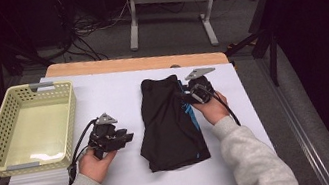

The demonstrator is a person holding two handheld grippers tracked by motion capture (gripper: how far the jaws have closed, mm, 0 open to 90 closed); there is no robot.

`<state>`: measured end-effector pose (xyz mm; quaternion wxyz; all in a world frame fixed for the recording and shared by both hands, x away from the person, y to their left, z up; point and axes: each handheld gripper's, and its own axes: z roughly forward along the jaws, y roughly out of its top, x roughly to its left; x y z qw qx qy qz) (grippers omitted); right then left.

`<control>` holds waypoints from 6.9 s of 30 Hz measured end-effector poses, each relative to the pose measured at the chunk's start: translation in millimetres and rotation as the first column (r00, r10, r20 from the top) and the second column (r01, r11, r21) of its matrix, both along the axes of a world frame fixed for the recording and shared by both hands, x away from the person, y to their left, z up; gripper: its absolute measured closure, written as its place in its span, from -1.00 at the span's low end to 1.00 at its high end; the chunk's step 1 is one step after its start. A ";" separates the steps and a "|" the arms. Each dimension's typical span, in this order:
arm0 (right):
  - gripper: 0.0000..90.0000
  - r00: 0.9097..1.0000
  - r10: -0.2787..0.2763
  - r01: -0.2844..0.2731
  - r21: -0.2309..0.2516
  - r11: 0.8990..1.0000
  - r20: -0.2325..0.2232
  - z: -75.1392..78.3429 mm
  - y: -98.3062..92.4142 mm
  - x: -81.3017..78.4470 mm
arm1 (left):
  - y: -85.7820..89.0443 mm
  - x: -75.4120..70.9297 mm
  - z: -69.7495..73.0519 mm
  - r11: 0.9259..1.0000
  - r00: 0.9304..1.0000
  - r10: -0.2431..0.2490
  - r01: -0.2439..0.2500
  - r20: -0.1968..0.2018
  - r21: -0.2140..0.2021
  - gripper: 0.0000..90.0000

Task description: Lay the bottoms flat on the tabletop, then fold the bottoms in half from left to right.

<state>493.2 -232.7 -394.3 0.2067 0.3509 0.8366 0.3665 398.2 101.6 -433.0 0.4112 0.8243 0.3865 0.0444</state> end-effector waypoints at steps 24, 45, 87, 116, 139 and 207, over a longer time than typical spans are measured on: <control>1.00 0.975 -0.071 0.048 -0.112 0.993 -0.210 -36.2 -9.1 -42.3 | -33.9 0.2 -11.9 0.993 0.992 -0.106 0.109 -0.069 0.034 0.39; 0.98 0.971 -0.073 0.064 -0.047 0.997 -0.226 -33.5 -18.5 -62.3 | -39.1 3.6 -16.7 0.990 0.988 -0.111 0.119 -0.107 0.072 0.81; 0.75 0.928 -0.069 0.102 0.070 0.992 -0.367 -45.9 -55.0 -154.6 | -48.5 6.9 -7.2 0.987 0.985 -0.148 0.153 -0.085 0.053 0.42; -0.45 0.987 -0.079 0.096 0.122 0.988 -0.137 -9.3 -69.4 -138.9 | -41.8 19.0 10.4 0.991 0.989 -0.134 0.135 0.065 -0.018 -0.47; -1.00 0.996 -0.053 0.063 0.148 0.987 -0.072 0.3 -66.6 -97.6 | -47.3 45.9 28.3 0.982 0.975 -0.186 0.190 0.125 -0.021 -0.88; -0.36 0.959 -0.226 0.238 0.052 0.970 -0.173 -36.4 -26.8 55.7 | -97.4 173.4 -11.3 0.987 0.999 -0.006 0.015 -0.054 0.158 0.47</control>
